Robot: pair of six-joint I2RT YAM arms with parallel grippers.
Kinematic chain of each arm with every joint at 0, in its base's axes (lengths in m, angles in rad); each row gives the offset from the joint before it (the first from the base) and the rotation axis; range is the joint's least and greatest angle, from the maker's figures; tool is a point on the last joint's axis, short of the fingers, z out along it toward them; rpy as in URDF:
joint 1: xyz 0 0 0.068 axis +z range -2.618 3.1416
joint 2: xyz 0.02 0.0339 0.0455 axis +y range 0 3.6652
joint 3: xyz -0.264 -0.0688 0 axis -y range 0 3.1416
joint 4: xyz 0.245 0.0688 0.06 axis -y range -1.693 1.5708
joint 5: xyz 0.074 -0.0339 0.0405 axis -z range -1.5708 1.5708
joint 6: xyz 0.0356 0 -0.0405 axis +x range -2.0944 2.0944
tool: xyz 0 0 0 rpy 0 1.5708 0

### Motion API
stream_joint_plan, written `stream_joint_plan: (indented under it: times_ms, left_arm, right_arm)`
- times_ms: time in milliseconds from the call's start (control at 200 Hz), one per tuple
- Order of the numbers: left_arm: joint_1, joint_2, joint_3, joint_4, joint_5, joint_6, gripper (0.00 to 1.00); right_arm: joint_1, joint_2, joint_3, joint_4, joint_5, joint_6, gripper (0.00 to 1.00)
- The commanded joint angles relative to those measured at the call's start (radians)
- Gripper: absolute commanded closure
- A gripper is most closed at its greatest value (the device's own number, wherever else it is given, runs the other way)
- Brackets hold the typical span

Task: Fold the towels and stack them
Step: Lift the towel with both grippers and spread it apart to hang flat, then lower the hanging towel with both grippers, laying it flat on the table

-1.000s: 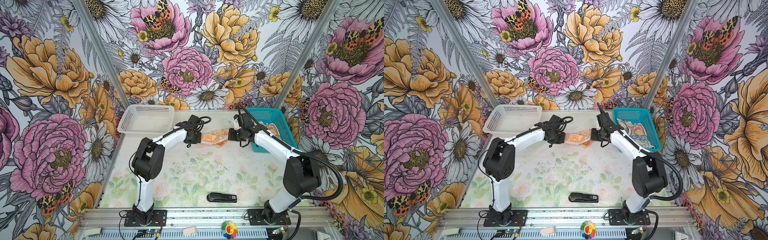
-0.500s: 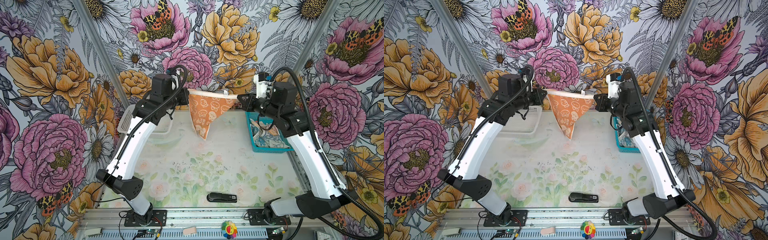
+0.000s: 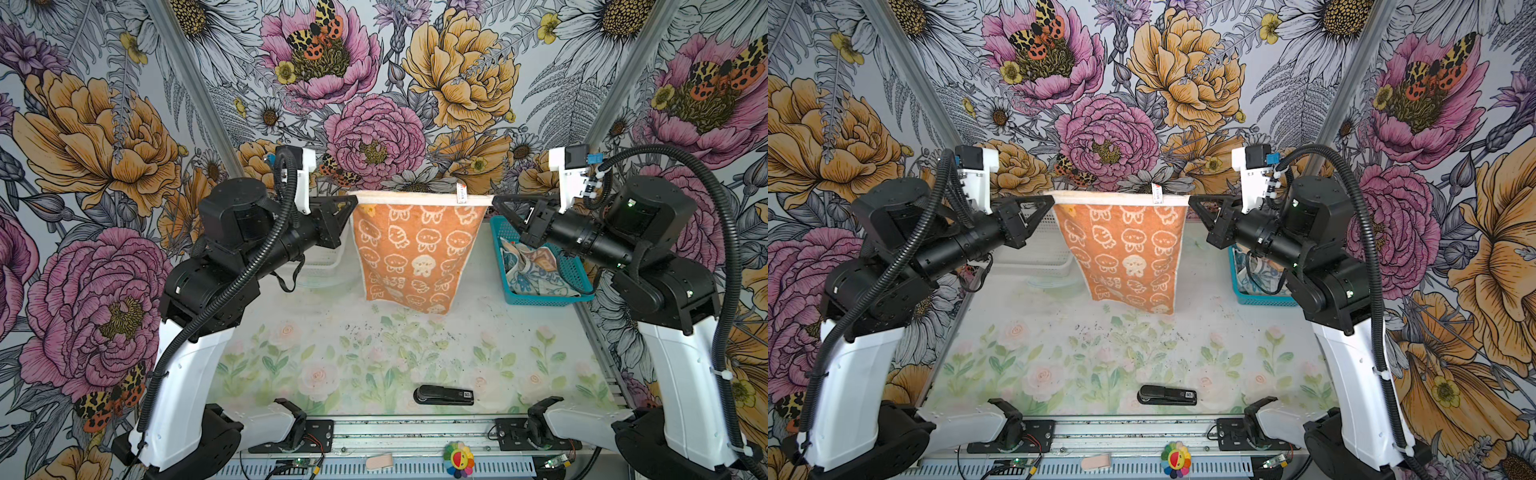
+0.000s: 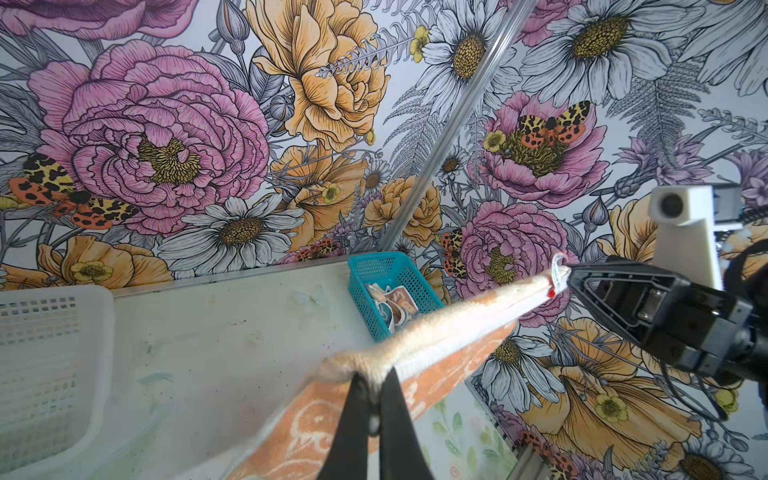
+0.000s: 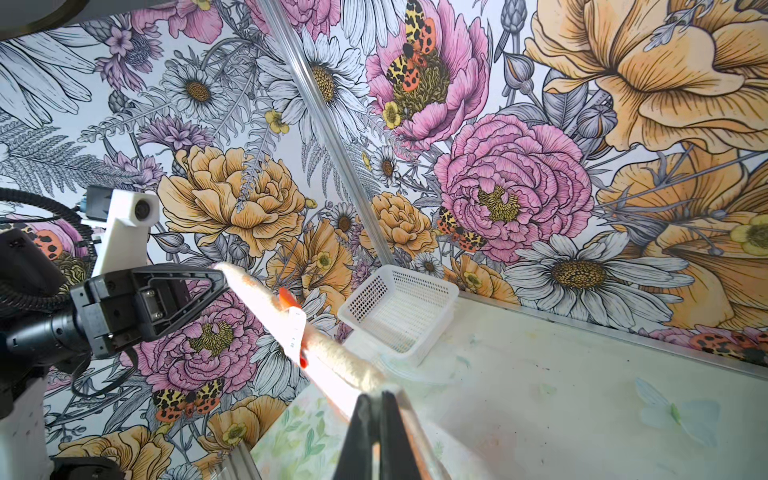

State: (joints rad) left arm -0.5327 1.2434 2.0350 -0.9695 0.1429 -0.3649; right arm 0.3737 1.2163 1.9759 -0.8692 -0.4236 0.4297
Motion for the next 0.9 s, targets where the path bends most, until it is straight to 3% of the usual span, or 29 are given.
stream_joint_plan:
  times_ms: [0,150,280,480,600,746,896]
  left_arm:
    - [0.061,0.038,-0.04,-0.031,-0.115,-0.027,1.0]
    - [0.128,0.198,-0.04,-0.016,-0.038,-0.011,1.0]
    - [0.179,0.396,0.014,0.021,0.013,0.012,1.0]
    - [0.255,0.816,0.29,0.02,0.111,-0.002,1.0]
    - [0.273,0.996,0.43,0.019,0.152,-0.023,1.0]
    - [0.275,1.057,0.403,0.017,0.145,-0.017,1.0]
    - [0.271,1.0,0.229,0.018,0.1,0.02,1.0]
  right_arm:
    - [-0.043,0.012,0.009,-0.082,0.165,0.007,1.0]
    - [-0.101,0.133,-0.009,-0.08,0.18,-0.022,1.0]
    - [-0.165,0.327,0.027,-0.067,0.171,-0.054,1.0]
    - [-0.235,0.668,0.191,-0.045,0.091,-0.068,1.0]
    - [-0.257,0.829,0.295,-0.047,0.051,-0.063,1.0]
    - [-0.263,0.926,0.309,-0.045,0.003,-0.058,1.0]
    - [-0.248,0.875,0.129,0.009,0.004,-0.059,1.0]
